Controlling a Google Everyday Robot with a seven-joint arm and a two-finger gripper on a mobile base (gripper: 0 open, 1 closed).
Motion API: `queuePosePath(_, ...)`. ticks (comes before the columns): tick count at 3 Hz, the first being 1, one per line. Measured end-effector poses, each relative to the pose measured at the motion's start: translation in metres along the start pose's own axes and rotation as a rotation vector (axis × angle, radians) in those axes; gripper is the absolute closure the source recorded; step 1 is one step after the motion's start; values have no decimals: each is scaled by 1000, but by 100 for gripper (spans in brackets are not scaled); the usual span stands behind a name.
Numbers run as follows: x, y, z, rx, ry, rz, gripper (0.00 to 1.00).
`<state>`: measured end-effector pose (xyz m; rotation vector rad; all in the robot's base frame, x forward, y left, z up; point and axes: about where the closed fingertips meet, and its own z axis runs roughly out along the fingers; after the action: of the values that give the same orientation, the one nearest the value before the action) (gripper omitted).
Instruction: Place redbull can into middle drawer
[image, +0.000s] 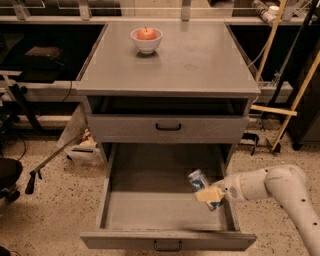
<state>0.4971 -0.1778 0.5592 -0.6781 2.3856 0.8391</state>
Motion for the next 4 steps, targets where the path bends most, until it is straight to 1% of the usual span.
queuePosePath(1,6,-12,10,-8,9,35,100)
queuePosePath(2,21,-29,43,29,-3,41,100)
queuePosePath(3,22,-60,77,160,-81,6,100)
queuePosePath(4,16,-71,78,204,-100,-15,100)
